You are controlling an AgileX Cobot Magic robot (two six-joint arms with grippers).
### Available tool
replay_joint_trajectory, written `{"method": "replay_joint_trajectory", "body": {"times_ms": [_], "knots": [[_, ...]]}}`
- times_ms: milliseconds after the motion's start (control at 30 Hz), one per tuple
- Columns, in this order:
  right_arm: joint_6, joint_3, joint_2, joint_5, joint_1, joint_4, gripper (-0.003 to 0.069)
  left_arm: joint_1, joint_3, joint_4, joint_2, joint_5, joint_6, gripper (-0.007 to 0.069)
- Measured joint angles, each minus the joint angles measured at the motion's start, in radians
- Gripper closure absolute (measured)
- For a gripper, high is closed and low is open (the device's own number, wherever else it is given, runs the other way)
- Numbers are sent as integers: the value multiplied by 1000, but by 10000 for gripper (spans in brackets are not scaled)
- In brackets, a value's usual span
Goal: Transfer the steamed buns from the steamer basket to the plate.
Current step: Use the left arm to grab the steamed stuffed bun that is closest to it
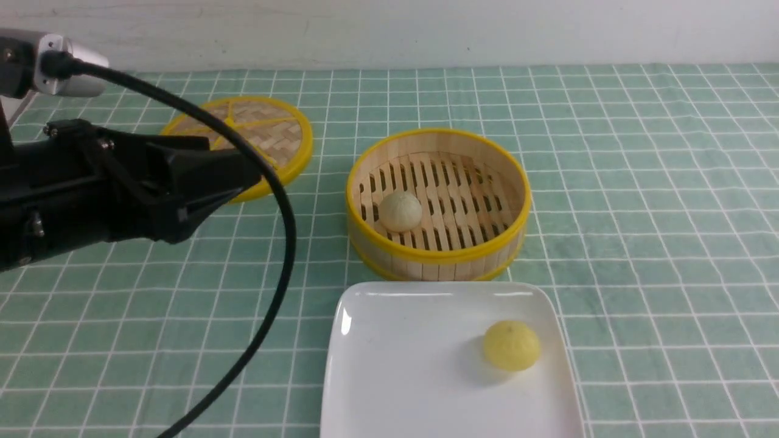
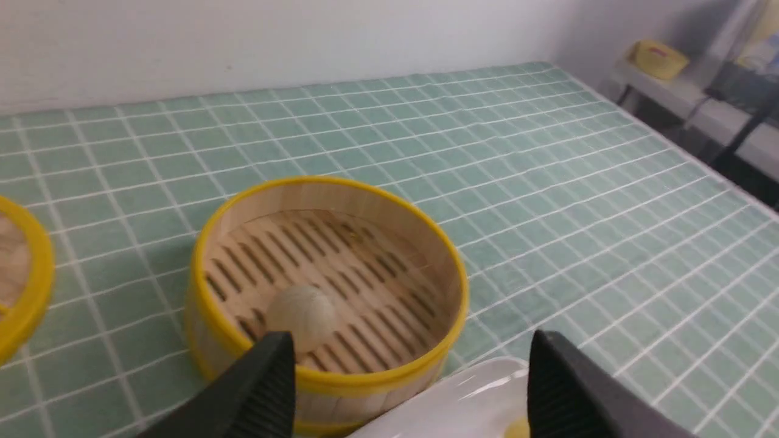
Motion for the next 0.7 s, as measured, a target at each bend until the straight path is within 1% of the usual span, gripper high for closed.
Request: {"method": "replay_joint_trajectory", "body": {"times_ms": [33, 100, 167, 200, 233, 300, 400, 433, 467, 500, 533, 567, 633, 700], "knots": [[11, 55, -45, -12, 0, 2, 123, 0, -21, -35, 31, 28, 18, 113], [15, 87, -67, -19, 0, 2, 123, -2, -40, -49, 56, 42, 40, 113], [19, 147, -95, -43, 0, 7, 123, -28, -81, -63, 104, 48, 93, 113], [19, 170, -97, -60, 0, 10, 123, -65, -110, -67, 135, 30, 122, 113], [19, 174, -97, -66, 0, 11, 123, -72, -114, -68, 139, 26, 125, 113], [19, 198, -99, -98, 0, 19, 123, -160, -172, -76, 195, -44, 154, 113], [19, 202, -99, -120, 0, 20, 123, -281, -254, -72, 269, -202, 163, 113], [19, 202, -100, -122, 0, 20, 123, -295, -266, -69, 279, -225, 163, 113], [19, 202, -100, -122, 0, 20, 123, -344, -317, -47, 327, -318, 161, 113], [19, 202, -100, -122, 0, 20, 123, -355, -322, -43, 331, -327, 158, 113], [19, 203, -100, -120, 0, 20, 123, -387, -359, -22, 364, -389, 137, 113], [19, 203, -100, -114, 0, 20, 123, -400, -379, -4, 381, -419, 118, 113], [18, 203, -100, -94, 0, 20, 123, -420, -429, 26, 424, -467, 48, 113], [1, 203, -100, -66, 0, 20, 123, -424, -481, 70, 457, -485, -50, 113]]}}
